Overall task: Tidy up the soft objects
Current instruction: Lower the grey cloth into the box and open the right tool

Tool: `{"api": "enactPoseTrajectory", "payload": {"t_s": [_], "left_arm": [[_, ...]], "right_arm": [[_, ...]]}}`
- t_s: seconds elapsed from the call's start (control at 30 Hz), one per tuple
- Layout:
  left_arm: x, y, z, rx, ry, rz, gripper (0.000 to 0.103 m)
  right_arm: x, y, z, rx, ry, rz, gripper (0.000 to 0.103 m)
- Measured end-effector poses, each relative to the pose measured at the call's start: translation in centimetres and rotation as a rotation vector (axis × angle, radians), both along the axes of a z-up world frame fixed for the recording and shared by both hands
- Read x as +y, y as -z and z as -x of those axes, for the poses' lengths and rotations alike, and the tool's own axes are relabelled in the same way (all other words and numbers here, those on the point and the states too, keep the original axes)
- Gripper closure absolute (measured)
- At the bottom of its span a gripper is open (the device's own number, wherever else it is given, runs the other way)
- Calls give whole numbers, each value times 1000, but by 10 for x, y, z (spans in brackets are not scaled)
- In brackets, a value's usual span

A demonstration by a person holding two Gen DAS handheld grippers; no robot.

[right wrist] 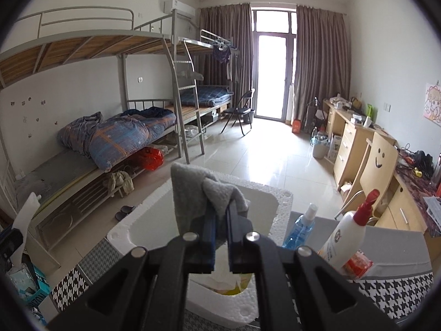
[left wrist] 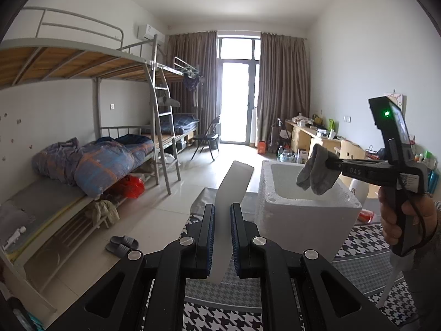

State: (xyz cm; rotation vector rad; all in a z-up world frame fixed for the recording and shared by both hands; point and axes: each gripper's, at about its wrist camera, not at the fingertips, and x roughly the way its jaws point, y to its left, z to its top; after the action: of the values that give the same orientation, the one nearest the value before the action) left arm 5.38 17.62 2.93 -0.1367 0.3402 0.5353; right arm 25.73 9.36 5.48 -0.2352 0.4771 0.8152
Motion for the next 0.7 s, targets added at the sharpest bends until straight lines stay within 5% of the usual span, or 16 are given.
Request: {"api": "enactPoseTrajectory", "payload": {"t_s": [0.2,0.27,0.33,0.37,0.7], "left_arm": [[1,1,-1,5,-5,4,91],[2,1,-1,9,-3,6,91],[2,0,0,7,-1,4,91],[2,0,-1,6,0,5,91],[4,-6,-17,11,35,4,91]], "right_arm": [[6,9,-10,54,6,38,92],[10,13,-9,49,-1,73,77],[14,17,-8,54,-13,110,38],[13,18,-6,49,-22,107,33],[-7,-2,6,-27,-6,51,24]]}}
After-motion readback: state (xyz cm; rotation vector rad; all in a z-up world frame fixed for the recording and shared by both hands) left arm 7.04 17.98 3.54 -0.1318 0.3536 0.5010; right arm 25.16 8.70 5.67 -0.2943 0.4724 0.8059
